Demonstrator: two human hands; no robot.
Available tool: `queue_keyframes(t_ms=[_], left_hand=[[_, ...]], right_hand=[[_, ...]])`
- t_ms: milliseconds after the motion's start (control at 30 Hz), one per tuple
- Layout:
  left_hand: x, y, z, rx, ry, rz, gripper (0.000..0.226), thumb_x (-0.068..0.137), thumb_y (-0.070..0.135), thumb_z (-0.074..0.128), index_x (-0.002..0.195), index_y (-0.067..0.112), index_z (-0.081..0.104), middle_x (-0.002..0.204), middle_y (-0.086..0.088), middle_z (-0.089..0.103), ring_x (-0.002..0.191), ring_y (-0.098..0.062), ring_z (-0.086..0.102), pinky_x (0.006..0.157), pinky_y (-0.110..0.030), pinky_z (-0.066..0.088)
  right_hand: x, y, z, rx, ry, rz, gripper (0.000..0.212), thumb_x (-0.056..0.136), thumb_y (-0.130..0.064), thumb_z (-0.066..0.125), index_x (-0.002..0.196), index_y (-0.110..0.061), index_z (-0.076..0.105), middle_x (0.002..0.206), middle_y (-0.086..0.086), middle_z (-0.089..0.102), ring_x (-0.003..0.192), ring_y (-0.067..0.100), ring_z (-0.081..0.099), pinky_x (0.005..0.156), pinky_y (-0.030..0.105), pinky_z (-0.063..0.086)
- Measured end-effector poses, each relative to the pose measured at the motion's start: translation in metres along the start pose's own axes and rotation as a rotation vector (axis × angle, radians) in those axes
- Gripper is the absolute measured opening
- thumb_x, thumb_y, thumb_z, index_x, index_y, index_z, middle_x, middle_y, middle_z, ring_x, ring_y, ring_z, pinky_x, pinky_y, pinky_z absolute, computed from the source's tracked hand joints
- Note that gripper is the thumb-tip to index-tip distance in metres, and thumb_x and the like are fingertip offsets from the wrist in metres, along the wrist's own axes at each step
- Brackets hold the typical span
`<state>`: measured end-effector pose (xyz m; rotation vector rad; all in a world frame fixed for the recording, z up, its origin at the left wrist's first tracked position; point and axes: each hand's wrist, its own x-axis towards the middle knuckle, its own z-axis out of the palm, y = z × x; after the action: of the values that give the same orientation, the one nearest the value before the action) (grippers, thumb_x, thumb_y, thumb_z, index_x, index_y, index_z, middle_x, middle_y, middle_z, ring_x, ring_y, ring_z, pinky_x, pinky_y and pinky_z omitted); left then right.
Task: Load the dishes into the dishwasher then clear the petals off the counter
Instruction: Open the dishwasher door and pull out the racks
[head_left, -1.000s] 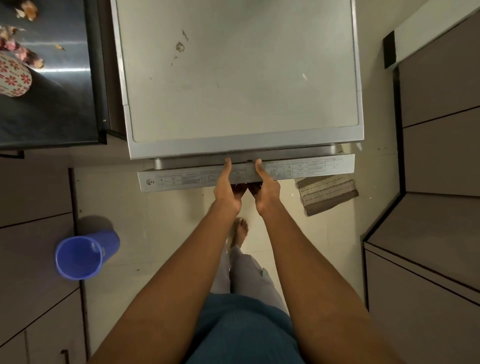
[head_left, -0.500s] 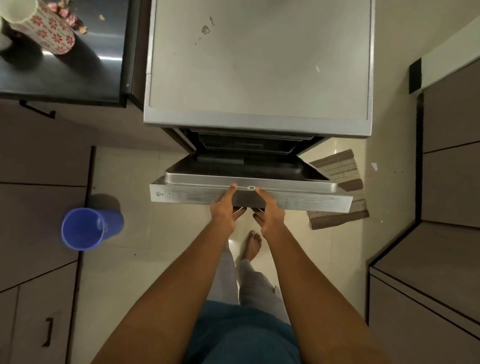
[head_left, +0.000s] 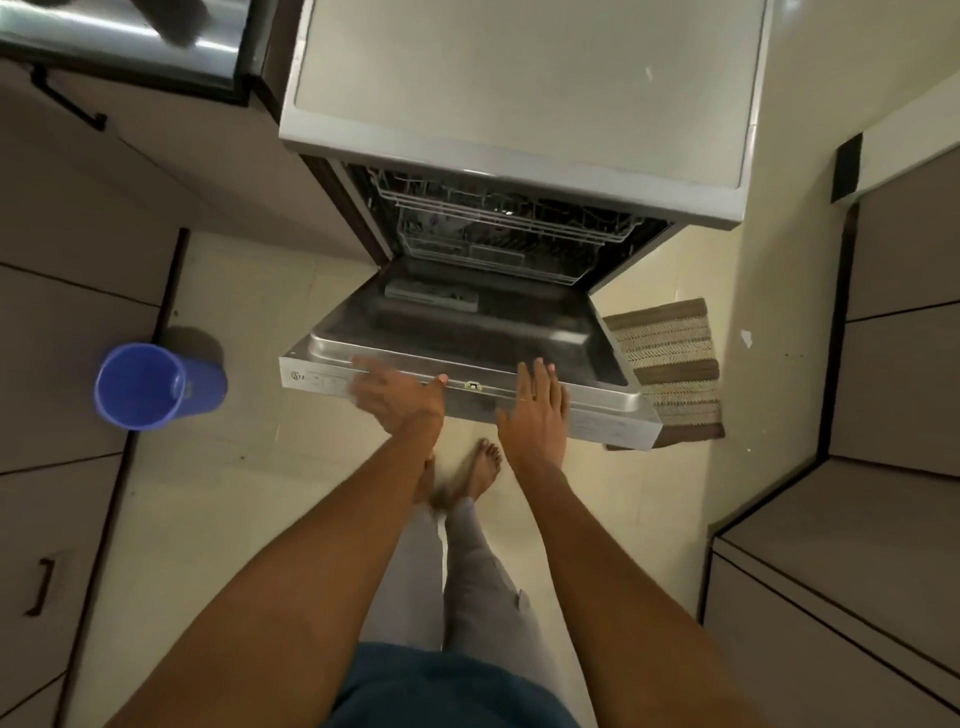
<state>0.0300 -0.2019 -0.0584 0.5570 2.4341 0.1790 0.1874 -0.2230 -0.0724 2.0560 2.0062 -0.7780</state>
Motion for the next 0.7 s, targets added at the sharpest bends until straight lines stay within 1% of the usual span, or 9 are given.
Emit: queue_keyframes(t_ms=[33,67,133,200,233,333,467,567,700], left_hand=[[0.003,-0.005,0.003,0.209,0.061,0.145,0.127,0.076,0.058,0.078,0.159,0.011,-0.006,0.165,-0.025,0.008,0.152,-0.045,0.013,0.122,-0.049,0.023],[0.009,-0.011,0.006,0.372,0.073,0.288,0.122,0.08,0.058,0.074,0.16,0.014,-0.006,0.167,-0.023,0.001,0.153,-0.044,0.003,0.124,-0.053,0.016],[0.018,-0.024,0.012,0.633,-0.035,0.54,0.095,0.095,0.053,0.058,0.162,0.019,0.0,0.168,-0.017,-0.009,0.153,-0.04,-0.012,0.125,-0.057,0.006],[0.024,-0.043,0.018,0.747,-0.156,0.678,0.073,0.104,0.046,0.042,0.162,0.021,0.005,0.169,-0.012,-0.008,0.153,-0.036,-0.015,0.124,-0.058,0.002],[0.024,-0.055,0.022,0.769,-0.189,0.712,0.07,0.106,0.042,0.04,0.162,0.021,0.003,0.169,-0.011,-0.007,0.154,-0.034,-0.015,0.125,-0.057,0.002],[0.024,-0.089,0.031,0.828,-0.191,0.808,0.072,0.108,0.037,0.038,0.161,0.017,-0.006,0.168,-0.012,-0.01,0.154,-0.032,-0.014,0.126,-0.053,0.003],[0.032,-0.126,0.044,0.904,-0.231,0.901,0.067,0.11,0.039,0.029,0.161,0.011,-0.003,0.168,-0.016,-0.004,0.155,-0.033,-0.006,0.127,-0.05,0.002],[0.037,-0.151,0.058,0.934,-0.316,0.912,0.067,0.109,0.036,0.033,0.161,0.01,-0.002,0.168,-0.017,-0.002,0.156,-0.033,-0.003,0.127,-0.048,0.004],[0.044,-0.183,0.079,0.896,-0.38,0.905,0.075,0.106,0.028,0.045,0.161,0.011,-0.002,0.168,-0.016,-0.004,0.156,-0.031,-0.005,0.127,-0.045,0.003]], right_hand=[[0.003,0.005,0.005,-0.054,-0.054,-0.036,0.072,0.107,-0.037,0.048,0.164,-0.014,0.01,0.173,0.009,0.004,0.16,0.029,-0.003,0.128,0.044,-0.003],[0.004,0.008,0.01,-0.072,-0.095,-0.056,0.073,0.108,-0.036,0.046,0.164,-0.014,0.005,0.173,0.007,-0.001,0.159,0.026,-0.009,0.128,0.043,-0.005],[0.001,0.012,0.019,-0.084,-0.12,-0.07,0.075,0.108,-0.035,0.049,0.165,-0.013,0.005,0.173,0.007,0.0,0.159,0.025,-0.009,0.129,0.043,-0.004],[-0.004,0.011,0.028,-0.097,-0.108,-0.074,0.077,0.106,-0.033,0.054,0.165,-0.013,0.009,0.173,0.008,0.006,0.159,0.026,-0.003,0.13,0.044,-0.001],[-0.007,0.011,0.033,-0.083,-0.111,-0.059,0.078,0.105,-0.031,0.057,0.165,-0.013,0.011,0.173,0.009,0.008,0.16,0.026,-0.001,0.13,0.044,0.001],[-0.015,0.01,0.051,-0.095,-0.126,-0.032,0.079,0.103,-0.029,0.061,0.164,-0.011,0.014,0.172,0.011,0.012,0.159,0.029,0.004,0.129,0.044,0.005],[-0.025,0.013,0.083,-0.182,-0.188,-0.031,0.077,0.103,-0.023,0.062,0.163,-0.006,0.018,0.169,0.018,0.019,0.158,0.034,0.014,0.127,0.045,0.012],[-0.035,0.018,0.115,-0.192,-0.219,-0.004,0.069,0.105,-0.017,0.056,0.162,-0.004,0.02,0.168,0.02,0.022,0.157,0.036,0.017,0.127,0.046,0.018],[-0.047,0.027,0.161,-0.164,-0.199,0.012,0.062,0.107,-0.011,0.048,0.161,-0.003,0.021,0.168,0.02,0.021,0.157,0.036,0.015,0.127,0.045,0.016]])
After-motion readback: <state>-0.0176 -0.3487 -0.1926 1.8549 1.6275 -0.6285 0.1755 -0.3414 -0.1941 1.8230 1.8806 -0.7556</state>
